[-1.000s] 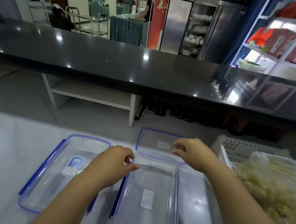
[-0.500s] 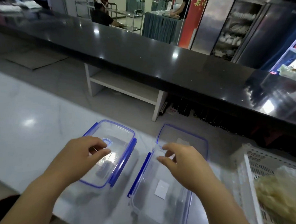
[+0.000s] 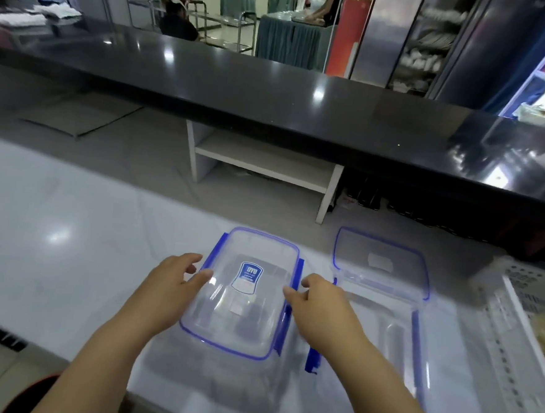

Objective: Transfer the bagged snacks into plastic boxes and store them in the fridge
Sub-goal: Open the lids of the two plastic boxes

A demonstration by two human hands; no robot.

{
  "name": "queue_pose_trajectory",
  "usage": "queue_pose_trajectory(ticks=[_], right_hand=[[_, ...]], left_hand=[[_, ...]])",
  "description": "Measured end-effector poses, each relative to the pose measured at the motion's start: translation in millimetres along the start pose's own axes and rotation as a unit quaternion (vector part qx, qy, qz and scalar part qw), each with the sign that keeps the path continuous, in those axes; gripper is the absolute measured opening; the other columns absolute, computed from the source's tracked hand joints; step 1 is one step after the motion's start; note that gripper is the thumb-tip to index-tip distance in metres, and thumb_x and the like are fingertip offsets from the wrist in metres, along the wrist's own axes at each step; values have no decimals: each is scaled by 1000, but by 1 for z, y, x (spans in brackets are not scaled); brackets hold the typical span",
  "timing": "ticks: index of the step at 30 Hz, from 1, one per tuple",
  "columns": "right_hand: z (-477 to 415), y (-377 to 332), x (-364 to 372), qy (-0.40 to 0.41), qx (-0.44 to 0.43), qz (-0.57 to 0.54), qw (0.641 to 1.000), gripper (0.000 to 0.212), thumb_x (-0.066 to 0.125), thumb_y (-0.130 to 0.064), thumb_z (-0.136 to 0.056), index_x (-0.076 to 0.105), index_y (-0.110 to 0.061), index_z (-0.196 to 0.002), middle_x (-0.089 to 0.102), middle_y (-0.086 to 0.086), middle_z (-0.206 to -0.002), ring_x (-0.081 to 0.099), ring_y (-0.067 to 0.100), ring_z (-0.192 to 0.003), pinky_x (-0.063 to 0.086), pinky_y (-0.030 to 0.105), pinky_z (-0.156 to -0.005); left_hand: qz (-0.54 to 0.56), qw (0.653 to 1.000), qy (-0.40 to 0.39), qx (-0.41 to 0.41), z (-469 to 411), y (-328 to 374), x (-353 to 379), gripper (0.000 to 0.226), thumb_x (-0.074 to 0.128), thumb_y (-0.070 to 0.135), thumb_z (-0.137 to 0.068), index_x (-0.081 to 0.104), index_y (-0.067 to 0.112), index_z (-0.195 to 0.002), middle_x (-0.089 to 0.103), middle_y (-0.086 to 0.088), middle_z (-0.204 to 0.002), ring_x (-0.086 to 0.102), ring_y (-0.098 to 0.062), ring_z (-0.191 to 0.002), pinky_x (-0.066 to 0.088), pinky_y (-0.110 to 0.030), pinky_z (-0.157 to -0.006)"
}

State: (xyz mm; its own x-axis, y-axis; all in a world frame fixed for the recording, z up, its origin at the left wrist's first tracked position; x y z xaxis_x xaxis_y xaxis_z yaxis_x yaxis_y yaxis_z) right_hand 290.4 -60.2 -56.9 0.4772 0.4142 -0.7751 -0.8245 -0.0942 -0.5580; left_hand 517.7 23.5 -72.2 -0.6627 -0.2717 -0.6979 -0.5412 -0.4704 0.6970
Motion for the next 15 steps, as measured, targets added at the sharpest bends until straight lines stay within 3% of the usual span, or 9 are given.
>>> queue_pose_trajectory(ticks=[2,5,8,11,15], right_hand=[[-2,3,9,16,43,-59,997,33,47,-41,-96,53,-15,-115,60,0,-93,63,20,-85,52,33,-78],[-2,2,22,44,65,-105,991,34,46,-37,-97,50,-16,-124,58,-3,-98,60,17,-89,47,28,-75],[-1,-1,34,72,64,-171,981,36,44,-36,-98,47,-19,-130,60,-5,-101,58,12,-84,45,21,-62],[0,-3,45,104,70,-260,958,32,45,-36,-97,51,-24,-126,60,-14,-89,57,1,-77,43,12,-59],[1,-4,48,155,54,-266,950,22,39,-28,-100,58,-30,-112,60,-15,-95,53,-8,-79,36,6,-59]], left_hand=[[-16,999,-40,13,-11,-4,5,39,47,43,-93,54,23,-126,59,0,-111,59,-16,-93,51,-34,-85],[-1,997,-71,30,-20,-6,8,33,45,40,-95,59,18,-113,64,-3,-98,63,-18,-84,55,-39,-79],[39,996,-80,24,-25,-10,6,28,40,41,-96,54,20,-109,64,0,-95,62,-15,-80,52,-31,-66],[66,996,-61,13,-31,-17,0,29,35,40,-98,51,17,-106,62,0,-90,60,-15,-73,45,-27,-57],[79,995,-56,29,-35,-18,-1,26,36,36,-98,50,15,-96,61,-3,-82,59,-18,-66,45,-28,-53]])
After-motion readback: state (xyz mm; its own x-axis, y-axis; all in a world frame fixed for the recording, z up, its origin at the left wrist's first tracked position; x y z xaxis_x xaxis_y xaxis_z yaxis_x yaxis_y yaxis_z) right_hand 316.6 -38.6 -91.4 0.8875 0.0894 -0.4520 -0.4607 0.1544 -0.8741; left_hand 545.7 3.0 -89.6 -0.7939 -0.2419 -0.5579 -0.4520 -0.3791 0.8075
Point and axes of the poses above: each hand's wrist, its own z-axis away from the middle knuckle, its own x-axis out of the palm, y = z × x, the point moved 9 cm from there along -z, towards the middle knuckle
